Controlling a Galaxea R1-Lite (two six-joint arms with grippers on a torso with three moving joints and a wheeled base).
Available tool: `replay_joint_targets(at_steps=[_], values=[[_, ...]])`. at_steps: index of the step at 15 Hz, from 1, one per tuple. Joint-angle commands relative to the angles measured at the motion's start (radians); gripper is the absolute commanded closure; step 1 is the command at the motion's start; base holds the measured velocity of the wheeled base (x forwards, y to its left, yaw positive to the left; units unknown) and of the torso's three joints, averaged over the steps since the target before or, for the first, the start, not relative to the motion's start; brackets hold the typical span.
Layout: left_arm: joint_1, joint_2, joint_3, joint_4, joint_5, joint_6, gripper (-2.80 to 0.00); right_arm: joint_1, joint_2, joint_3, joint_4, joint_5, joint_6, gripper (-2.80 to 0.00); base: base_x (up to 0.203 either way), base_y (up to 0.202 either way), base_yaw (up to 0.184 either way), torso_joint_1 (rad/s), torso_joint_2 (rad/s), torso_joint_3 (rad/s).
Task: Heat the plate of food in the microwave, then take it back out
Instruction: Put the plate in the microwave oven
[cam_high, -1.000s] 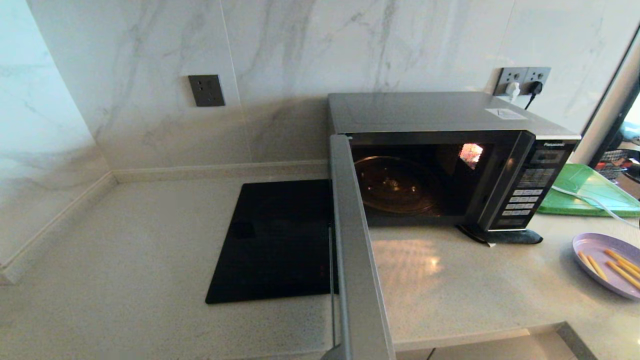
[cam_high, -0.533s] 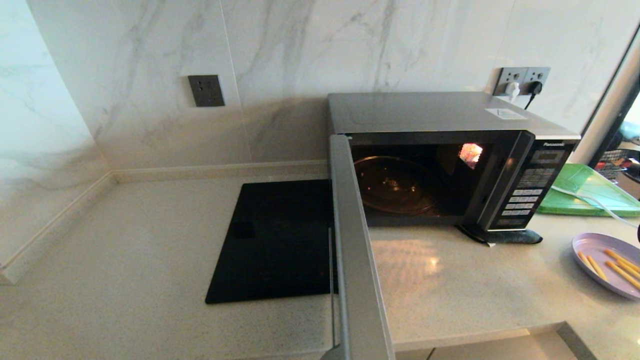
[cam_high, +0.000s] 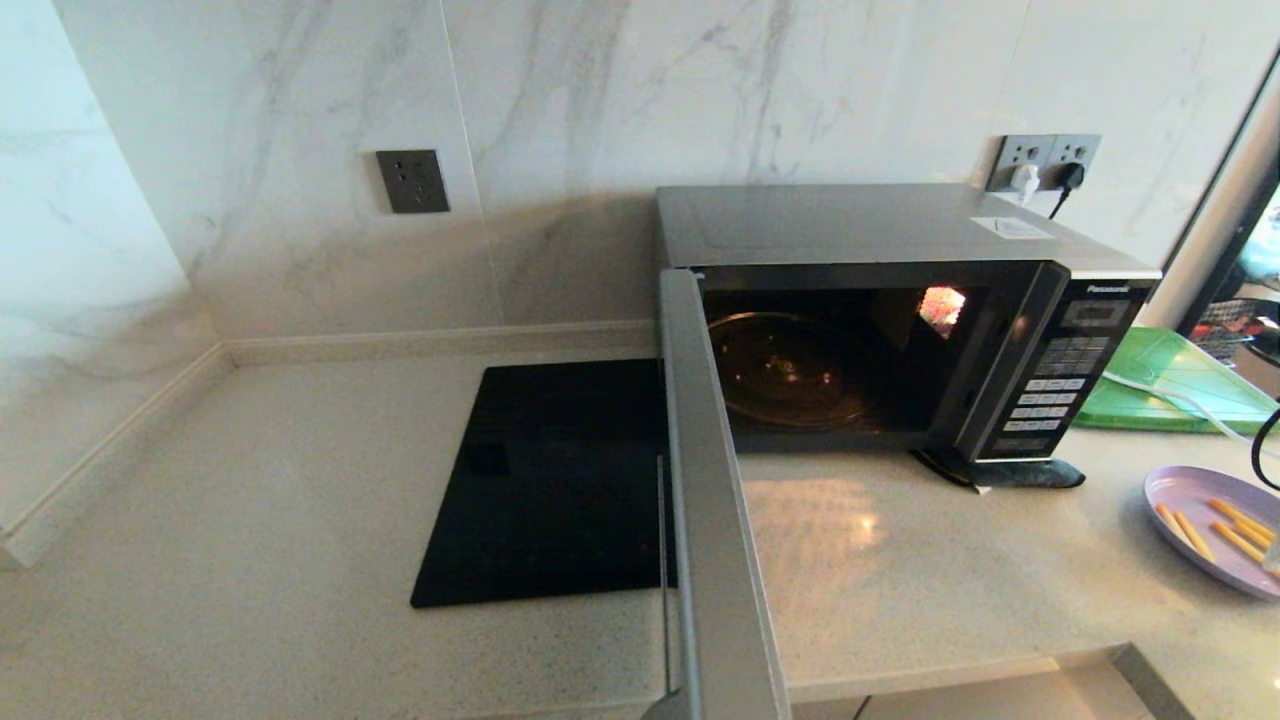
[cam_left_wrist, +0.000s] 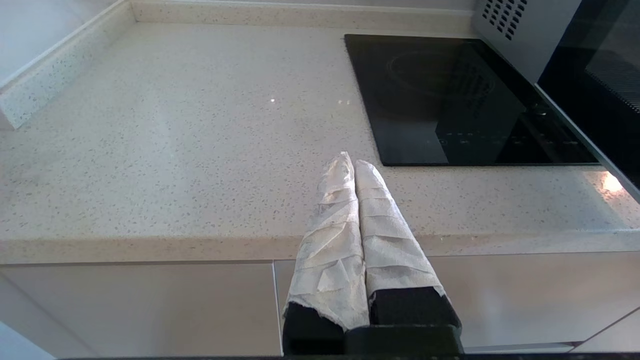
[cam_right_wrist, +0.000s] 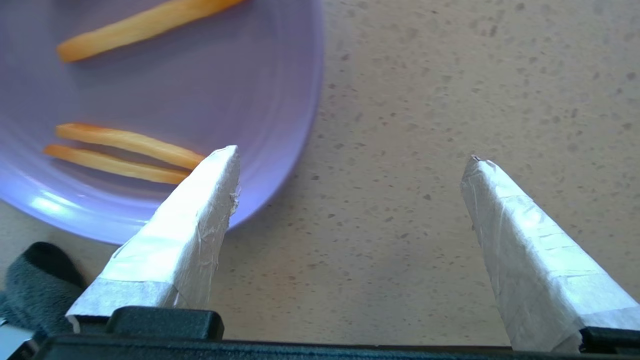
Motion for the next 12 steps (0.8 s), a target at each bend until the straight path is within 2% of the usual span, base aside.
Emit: replay_joint_targets(at_steps=[1,6,11,12], values=[[0.000,0.002,0.000,-0.001,0.000,-0.001,0.00,0.003,0.011,-0.015,0.004,-0.003,0.005,-2.80,0.000,0.000,0.000,0.000,0.00,0.000],[0.000,0.002,0.000,-0.001,0.000,-0.001,0.00,0.003,0.080,-0.094,0.004,-0.012,0.019,-2.80,0.000,0.000,0.000,0.000,0.00,0.000],[0.000,0.002,0.000,-0.001,0.000,-0.001,0.00,0.031,0.103,-0.120,0.010,-0.012,0.111,-2.80,0.000,0.000,0.000,0.000,0.00,0.000],[0.000,0.002,0.000,-0.001,0.000,-0.001,0.00,0.039,0.102,-0.122,0.011,-0.012,0.126,-2.19,0.000,0.000,0.000,0.000,0.00,0.000]])
